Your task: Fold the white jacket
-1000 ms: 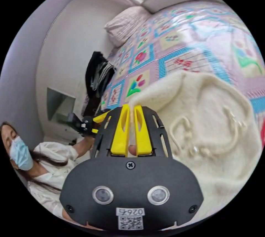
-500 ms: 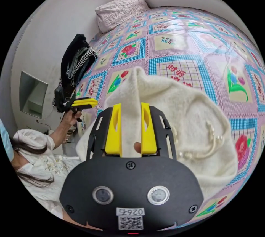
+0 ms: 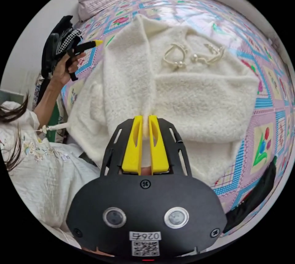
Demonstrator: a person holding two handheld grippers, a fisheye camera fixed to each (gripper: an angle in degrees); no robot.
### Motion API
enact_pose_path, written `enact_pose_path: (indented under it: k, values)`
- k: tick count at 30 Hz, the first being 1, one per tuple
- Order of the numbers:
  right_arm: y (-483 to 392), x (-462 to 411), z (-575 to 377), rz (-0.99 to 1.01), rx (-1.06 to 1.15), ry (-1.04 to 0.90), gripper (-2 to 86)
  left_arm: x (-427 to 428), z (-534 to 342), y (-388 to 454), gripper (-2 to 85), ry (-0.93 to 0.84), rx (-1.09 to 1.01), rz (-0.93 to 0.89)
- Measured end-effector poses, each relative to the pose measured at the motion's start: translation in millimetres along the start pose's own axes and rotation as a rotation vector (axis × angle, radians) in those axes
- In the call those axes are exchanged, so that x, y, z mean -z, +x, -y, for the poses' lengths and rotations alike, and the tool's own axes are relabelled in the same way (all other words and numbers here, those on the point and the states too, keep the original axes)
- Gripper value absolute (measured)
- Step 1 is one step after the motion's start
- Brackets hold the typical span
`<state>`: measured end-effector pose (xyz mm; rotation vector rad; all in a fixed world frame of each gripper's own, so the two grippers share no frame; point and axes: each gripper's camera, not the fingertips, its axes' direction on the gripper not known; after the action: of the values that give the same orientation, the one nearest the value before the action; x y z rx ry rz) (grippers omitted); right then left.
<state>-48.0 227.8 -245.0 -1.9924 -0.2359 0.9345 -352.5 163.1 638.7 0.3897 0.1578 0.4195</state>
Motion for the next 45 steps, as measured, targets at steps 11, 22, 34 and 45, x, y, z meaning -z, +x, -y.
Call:
enact_pose_path:
  k: [11, 22, 34, 45]
  values:
    - [-21.7, 74.4, -57.3, 0.120, -0.012, 0.115, -1.0, -30.9, 85.5, 38.4, -1.0, 0.043, -0.359, -0.066]
    - [22.0, 82.6, -44.6, -0.041, -0.100, 0.276, 0.8, -47.7, 74.0, -1.2, -1.0, -0.013, -0.287, -0.012]
    - [36.3, -16.6, 237.2, 0.275, 0.159, 0.240, -0.9, -56.0, 45.7, -29.6, -1.0, 0.004, -0.230, 0.039]
    - [74.9, -22.5, 228.1, 0.206, 0.074, 0.289, -0.9, -96.7, 56.6, -50.5, -1.0, 0.090, -0.291, -0.060]
